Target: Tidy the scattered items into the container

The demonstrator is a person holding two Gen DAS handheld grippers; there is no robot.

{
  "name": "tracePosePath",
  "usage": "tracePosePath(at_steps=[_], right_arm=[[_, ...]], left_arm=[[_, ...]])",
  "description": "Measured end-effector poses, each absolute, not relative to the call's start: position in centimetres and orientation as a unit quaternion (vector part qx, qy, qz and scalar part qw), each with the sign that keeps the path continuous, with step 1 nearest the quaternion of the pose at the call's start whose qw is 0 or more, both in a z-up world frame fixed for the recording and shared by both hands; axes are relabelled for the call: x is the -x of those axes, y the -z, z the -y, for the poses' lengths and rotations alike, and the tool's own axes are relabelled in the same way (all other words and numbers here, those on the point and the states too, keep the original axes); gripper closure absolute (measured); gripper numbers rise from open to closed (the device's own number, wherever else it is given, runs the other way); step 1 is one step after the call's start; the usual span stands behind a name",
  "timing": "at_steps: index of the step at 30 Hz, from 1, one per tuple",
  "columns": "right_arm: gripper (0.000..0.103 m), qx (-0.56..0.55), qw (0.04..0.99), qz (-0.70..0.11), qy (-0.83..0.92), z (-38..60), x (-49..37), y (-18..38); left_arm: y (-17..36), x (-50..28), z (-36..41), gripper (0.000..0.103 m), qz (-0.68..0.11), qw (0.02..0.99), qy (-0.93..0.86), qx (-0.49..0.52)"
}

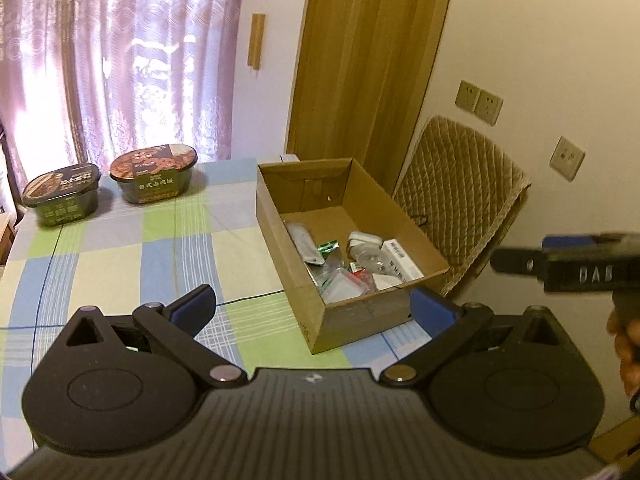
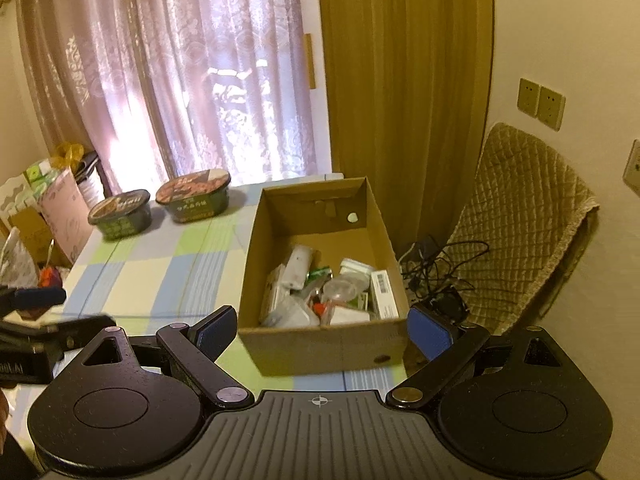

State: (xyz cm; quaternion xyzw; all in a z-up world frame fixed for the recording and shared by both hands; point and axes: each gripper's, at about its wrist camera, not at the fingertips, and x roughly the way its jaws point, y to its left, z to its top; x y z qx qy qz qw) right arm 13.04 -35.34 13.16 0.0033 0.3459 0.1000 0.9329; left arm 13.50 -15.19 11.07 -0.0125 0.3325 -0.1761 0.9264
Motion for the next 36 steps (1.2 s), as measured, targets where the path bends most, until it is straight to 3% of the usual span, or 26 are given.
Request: tracePosePath(at_steps=[13, 36], right_arm=[[0.006, -0.021, 0.931, -0.356, -0.075, 35.2, -5.9, -13.6], [0.006, -0.015, 0.93, -0.359, -0.081, 34.1, -5.1, -13.4]], left_arm=[[-12.4, -7.7, 15.5, 0.001, -0.334, 0.924, 0.186, -0.002], [-10.9, -7.2, 15.0, 0.001, -0.351, 0.924, 0.148, -0.012]])
